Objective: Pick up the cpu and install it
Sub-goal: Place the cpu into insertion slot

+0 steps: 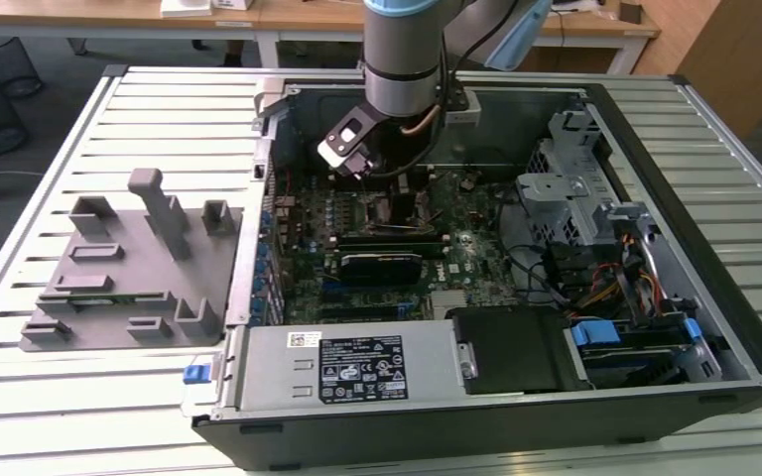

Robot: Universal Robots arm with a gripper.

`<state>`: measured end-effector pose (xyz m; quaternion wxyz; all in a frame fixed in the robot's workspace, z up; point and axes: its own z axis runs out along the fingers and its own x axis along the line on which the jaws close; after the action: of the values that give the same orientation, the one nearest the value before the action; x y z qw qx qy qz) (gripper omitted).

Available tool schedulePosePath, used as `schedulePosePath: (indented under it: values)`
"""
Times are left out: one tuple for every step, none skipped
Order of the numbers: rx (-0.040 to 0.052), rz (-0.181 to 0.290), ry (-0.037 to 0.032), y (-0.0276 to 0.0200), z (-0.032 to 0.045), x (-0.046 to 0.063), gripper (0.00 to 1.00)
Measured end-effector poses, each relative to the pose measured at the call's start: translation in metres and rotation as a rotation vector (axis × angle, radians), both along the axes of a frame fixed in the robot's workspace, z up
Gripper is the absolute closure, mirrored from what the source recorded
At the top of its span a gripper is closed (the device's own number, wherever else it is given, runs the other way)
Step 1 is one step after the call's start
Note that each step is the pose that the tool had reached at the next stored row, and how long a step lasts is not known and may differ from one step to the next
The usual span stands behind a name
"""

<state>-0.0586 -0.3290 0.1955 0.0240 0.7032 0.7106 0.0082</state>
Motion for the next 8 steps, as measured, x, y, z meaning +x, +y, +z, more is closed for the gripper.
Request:
schedulePosePath:
  values:
    - [0.0,0.0,0.0,0.0001,0.0,0.0,0.39]
    - [0.0,0.0,0.0001,0.0003,0.0,0.0,0.39]
    - [0.0001,0.0,0.0,0.0004,-0.0001,0.0,0.39]
    - [0.0001,0.0,0.0001,0.0005,-0.0003,0.0,0.39]
    - [0.0004,0.0,0.0,0.0006,-0.0006,0.0,0.39]
    - [0.0005,0.0,0.0001,0.0006,-0.0008,0.0,0.39]
    - [0.0006,0.0,0.0002,0.0007,-0.0011,0.0,0.39]
    - [0.0007,0.0,0.0002,0.0009,-0.0013,0.0,0.39]
